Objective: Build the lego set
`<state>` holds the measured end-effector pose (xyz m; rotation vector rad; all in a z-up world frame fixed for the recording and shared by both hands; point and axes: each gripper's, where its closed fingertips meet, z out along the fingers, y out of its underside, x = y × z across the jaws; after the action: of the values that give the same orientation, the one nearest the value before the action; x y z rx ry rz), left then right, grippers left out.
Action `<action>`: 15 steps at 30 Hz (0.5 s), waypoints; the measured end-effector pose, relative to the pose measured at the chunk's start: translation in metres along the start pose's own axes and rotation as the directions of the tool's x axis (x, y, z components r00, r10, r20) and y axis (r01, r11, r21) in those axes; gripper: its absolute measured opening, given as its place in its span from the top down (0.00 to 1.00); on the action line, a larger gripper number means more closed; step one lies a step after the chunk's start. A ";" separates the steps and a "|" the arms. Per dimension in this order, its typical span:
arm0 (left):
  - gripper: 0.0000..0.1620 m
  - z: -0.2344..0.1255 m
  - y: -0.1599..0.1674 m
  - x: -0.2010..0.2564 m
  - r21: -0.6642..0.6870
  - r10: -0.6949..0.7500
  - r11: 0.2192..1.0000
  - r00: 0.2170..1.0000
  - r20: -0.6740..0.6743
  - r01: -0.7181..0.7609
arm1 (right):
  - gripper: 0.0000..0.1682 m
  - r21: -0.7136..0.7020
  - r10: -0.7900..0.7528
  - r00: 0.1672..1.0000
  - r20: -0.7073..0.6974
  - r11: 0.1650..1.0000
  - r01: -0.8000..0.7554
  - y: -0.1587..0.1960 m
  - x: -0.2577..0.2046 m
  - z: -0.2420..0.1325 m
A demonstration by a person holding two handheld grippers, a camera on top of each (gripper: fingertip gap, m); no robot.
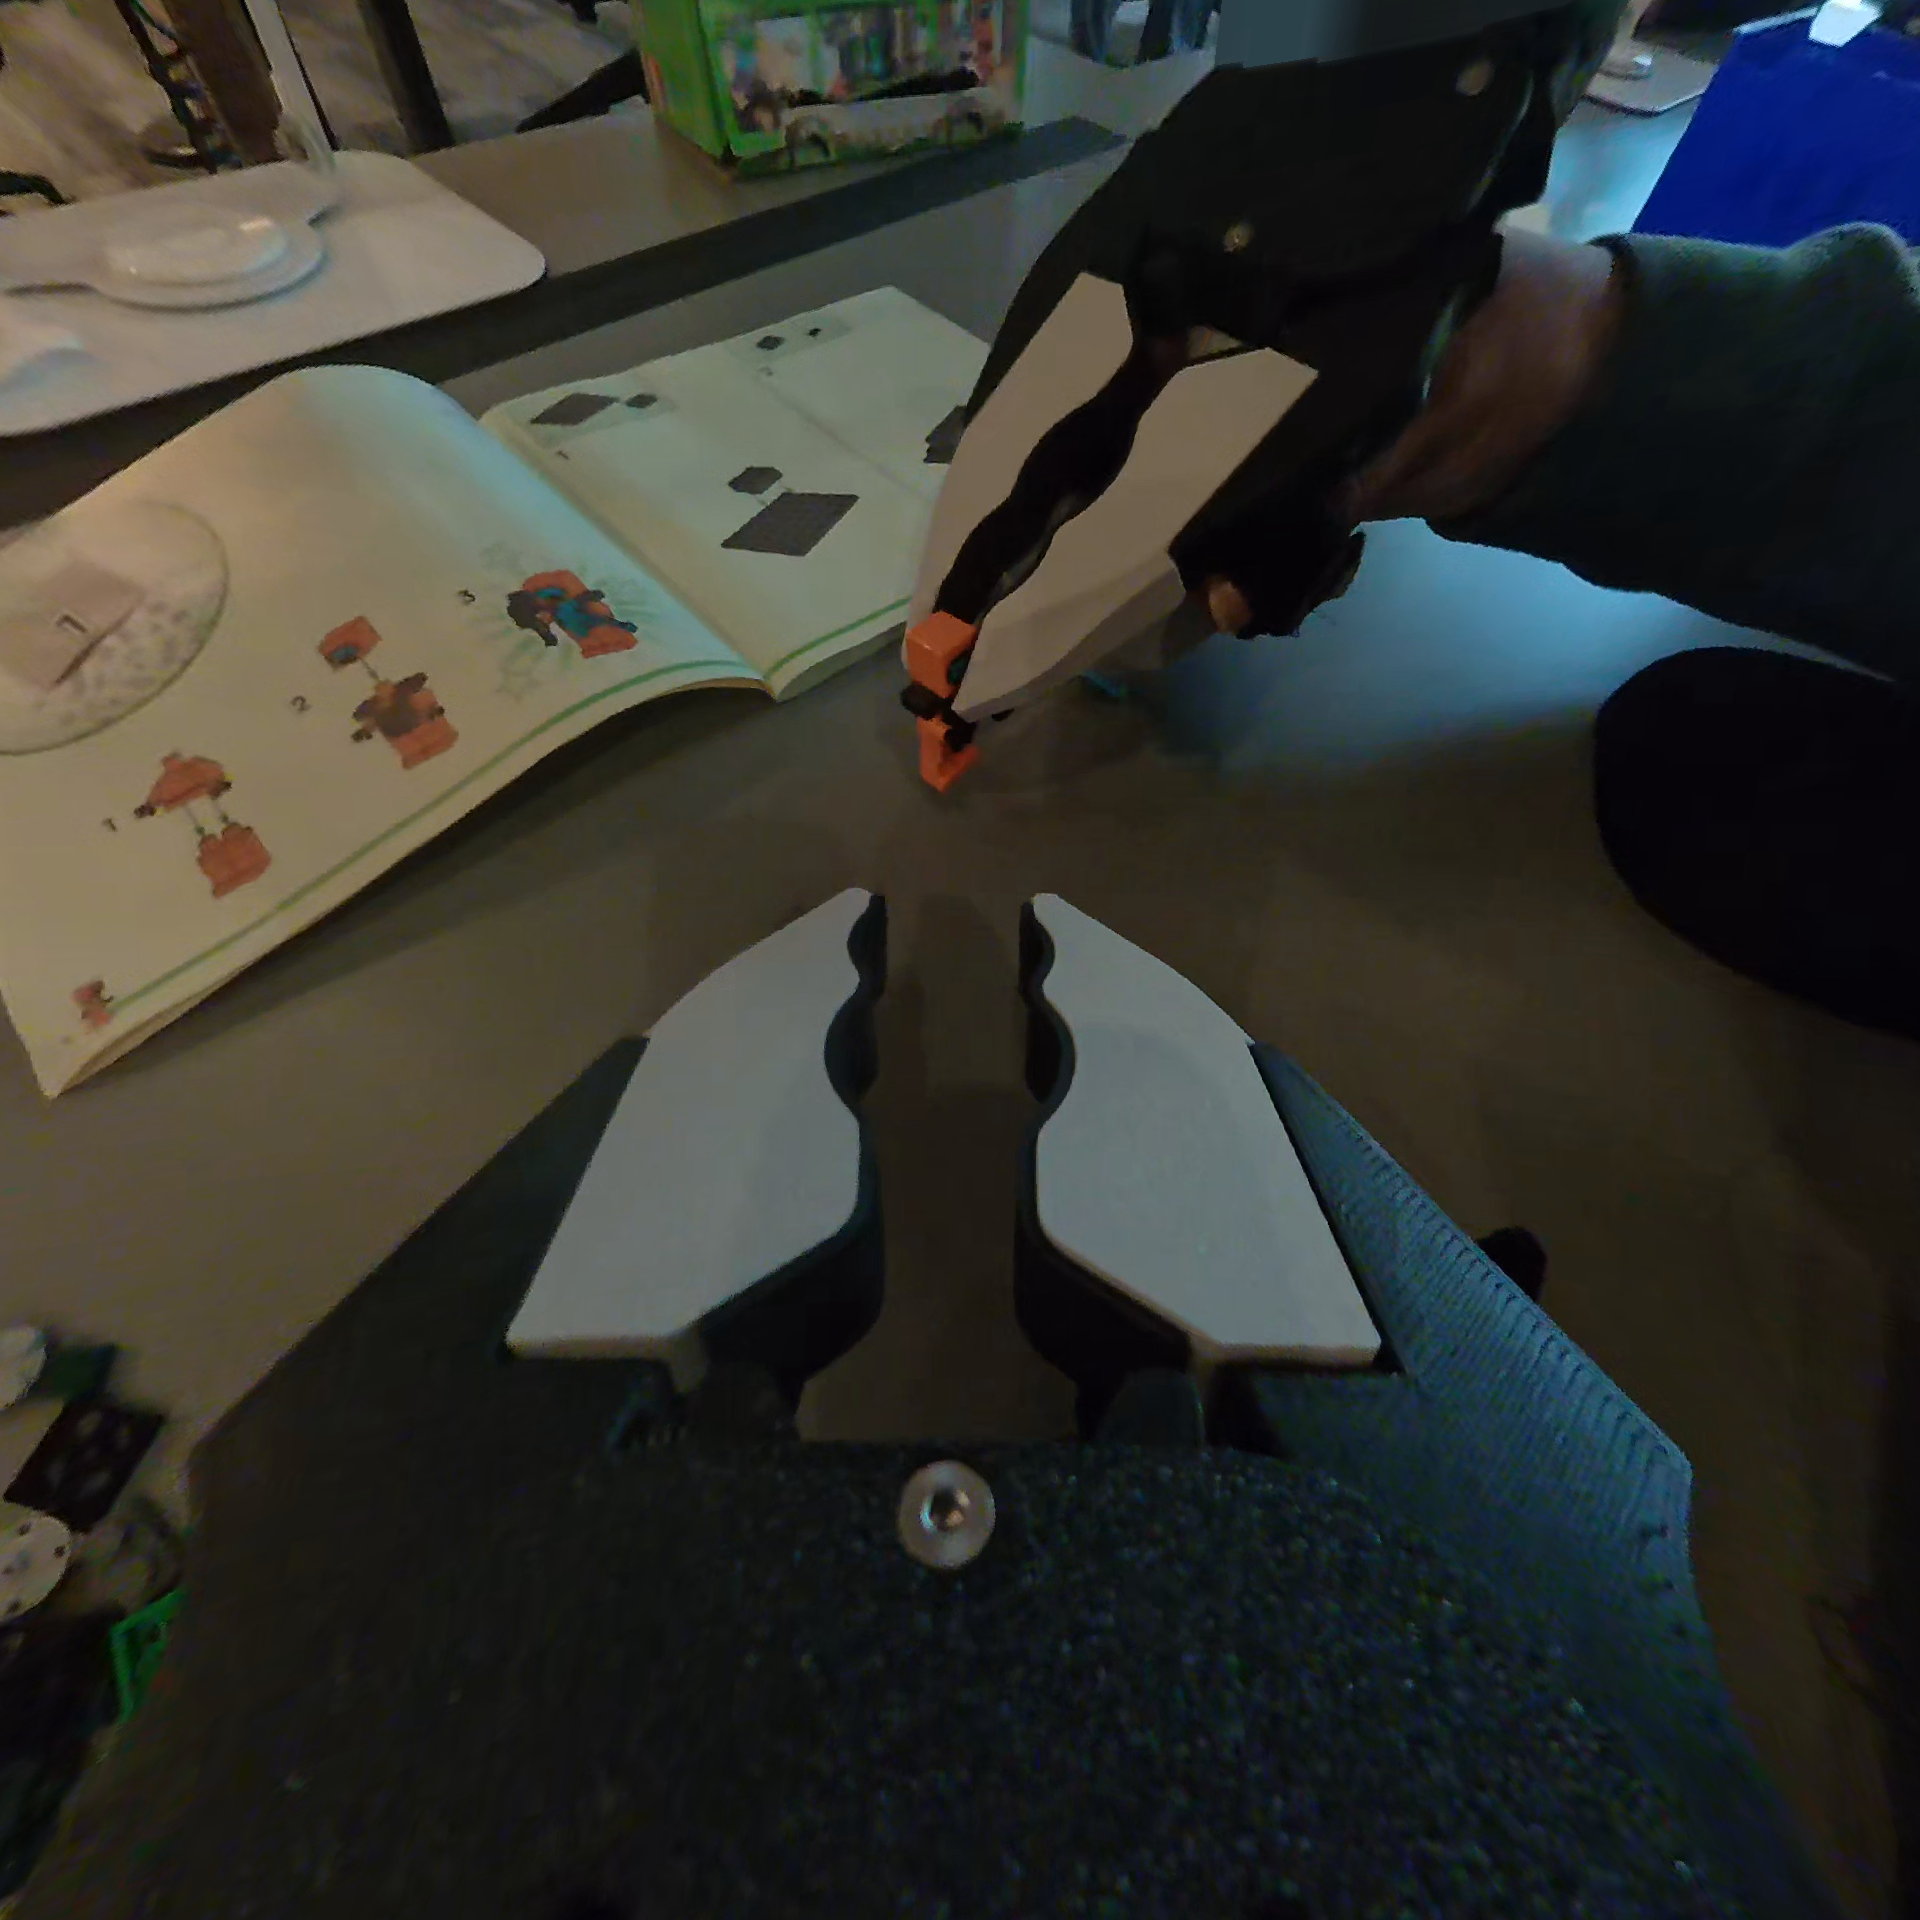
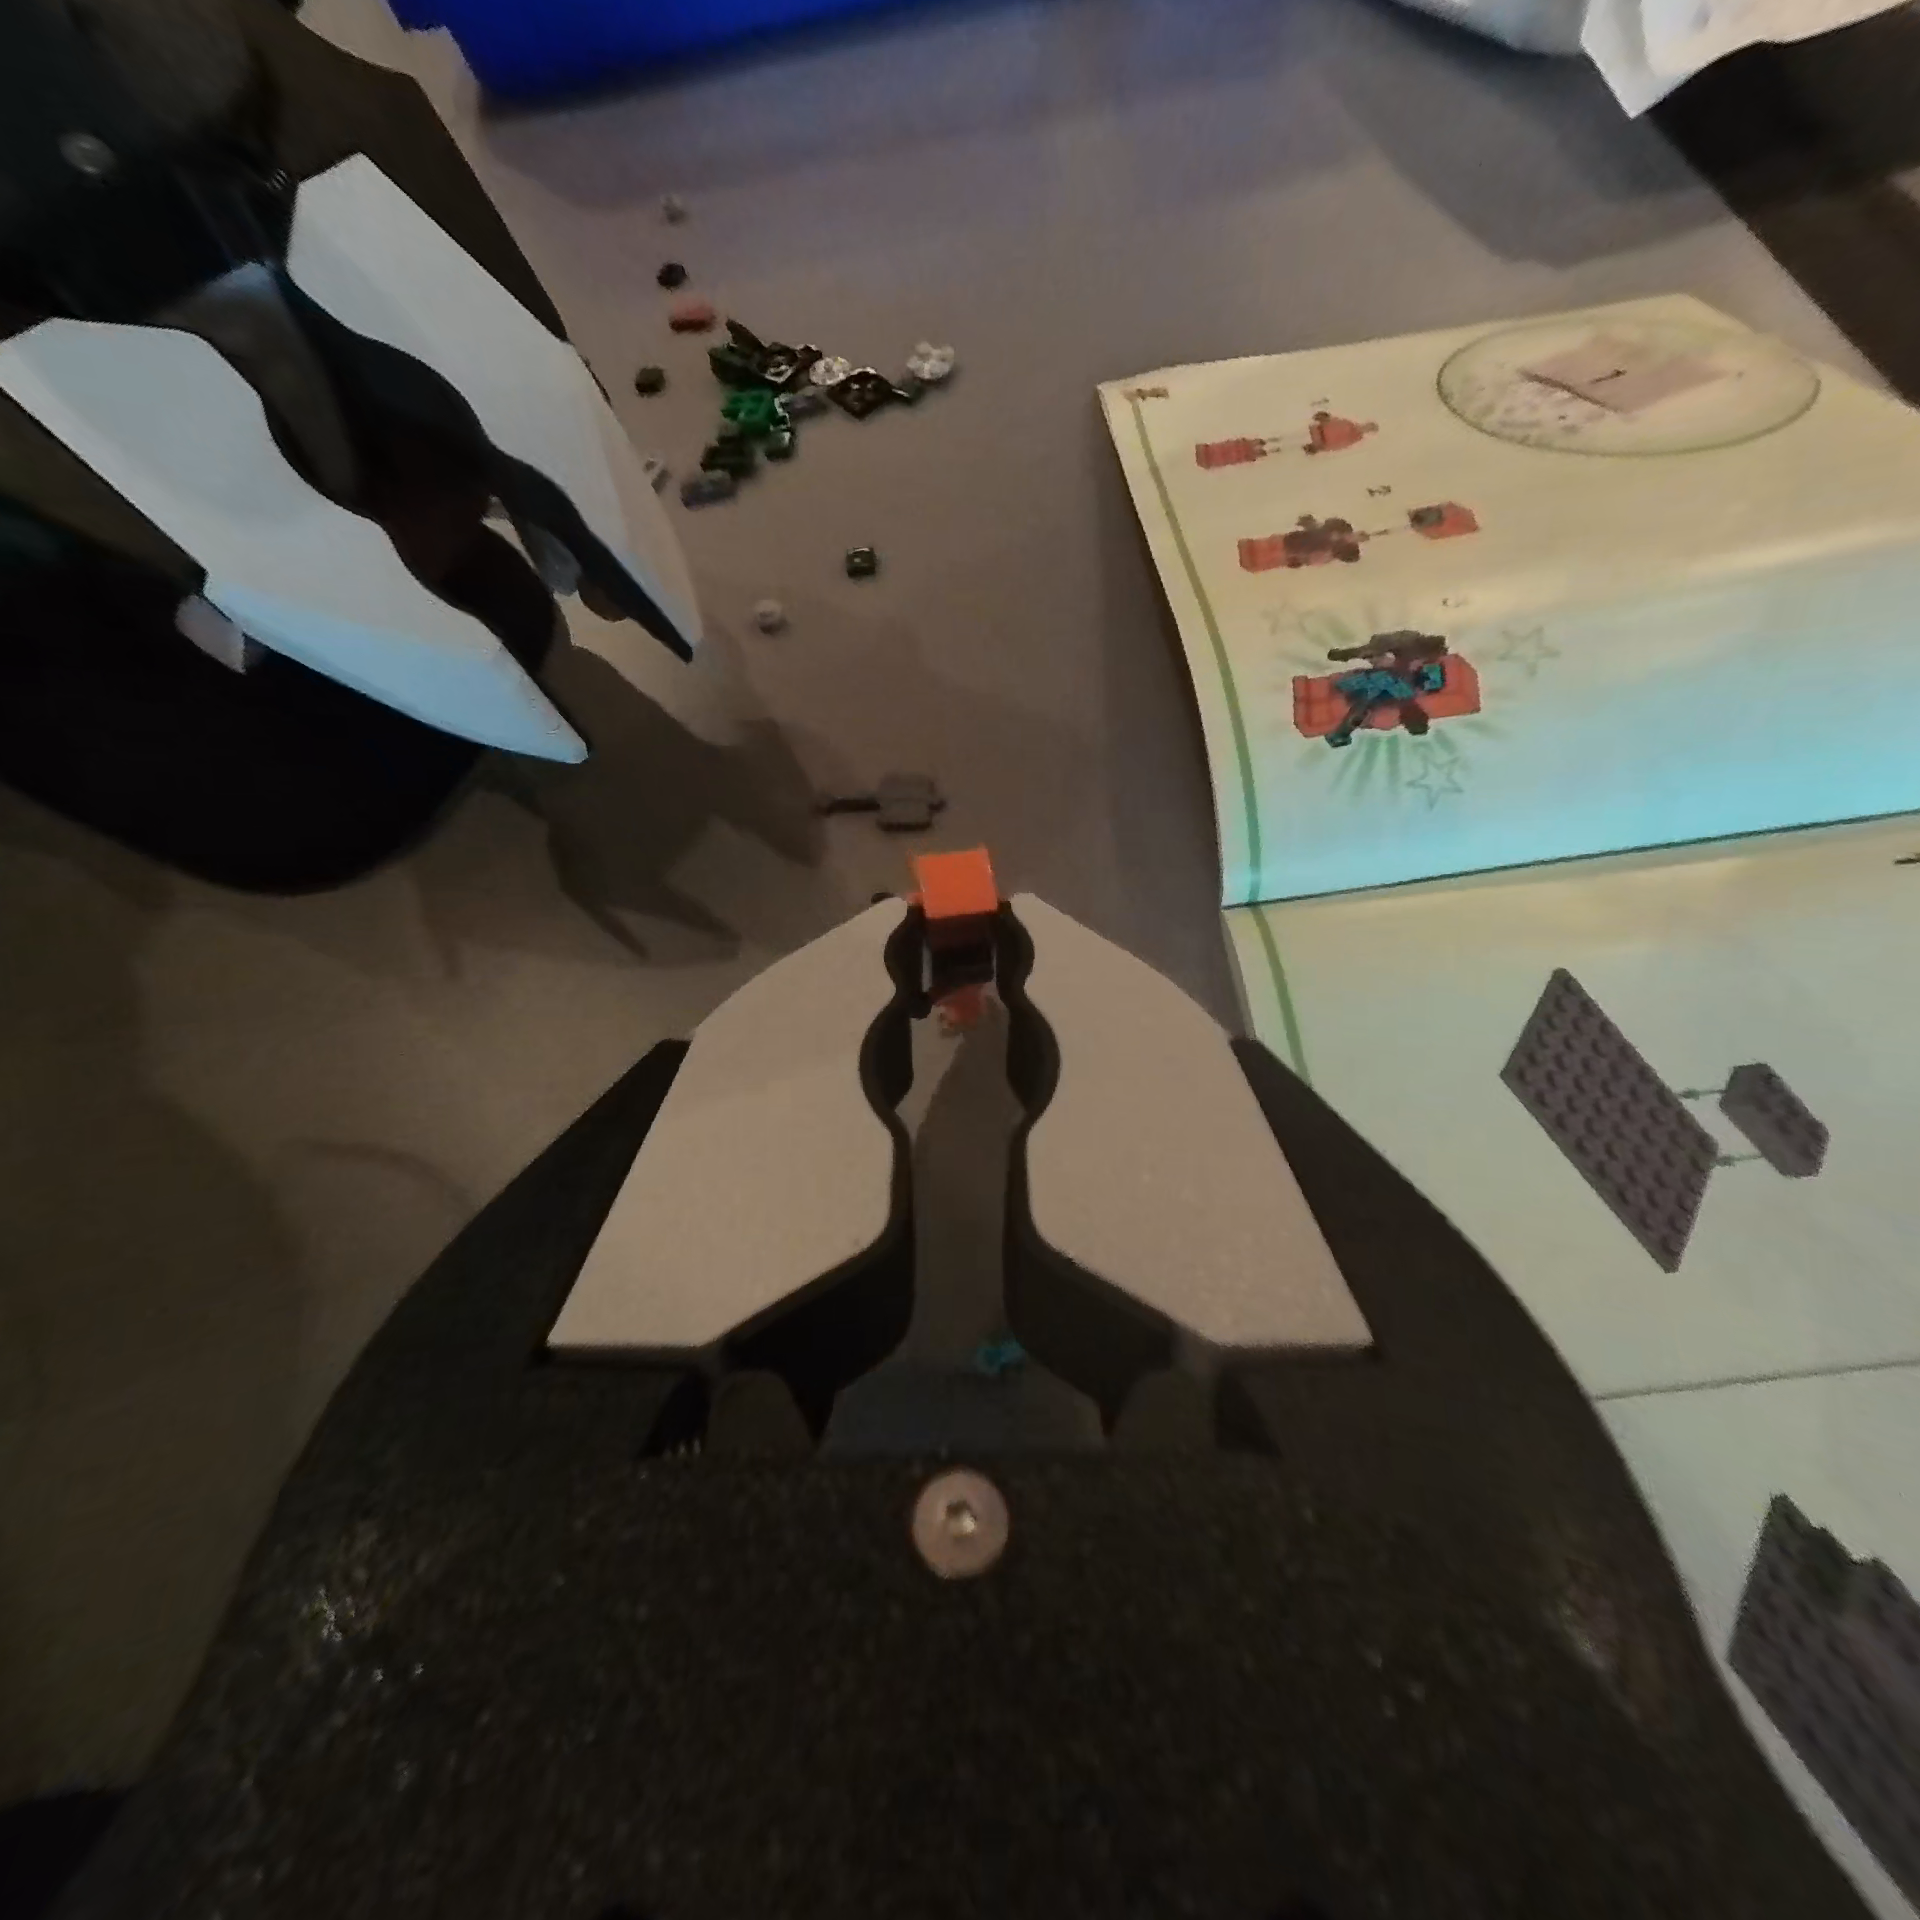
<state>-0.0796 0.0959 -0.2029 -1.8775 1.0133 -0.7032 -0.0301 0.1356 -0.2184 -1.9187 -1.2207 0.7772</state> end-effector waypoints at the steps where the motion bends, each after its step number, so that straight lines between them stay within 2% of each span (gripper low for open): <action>1: 0.85 0.001 0.001 0.000 -0.006 0.001 1.000 1.000 0.004 -0.001 | 0.92 -0.007 -0.001 1.000 -0.006 1.000 0.001 0.001 0.001 0.001; 15: 0.86 0.007 0.010 -0.007 -0.082 -0.027 0.996 0.999 0.036 0.030 | 0.92 -0.034 -0.019 0.999 -0.044 0.999 0.017 0.010 0.003 0.006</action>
<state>-0.0816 0.1021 -0.2157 -1.9723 1.0081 -0.6516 -0.0287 0.1371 -0.2308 -1.9394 -1.2301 0.7049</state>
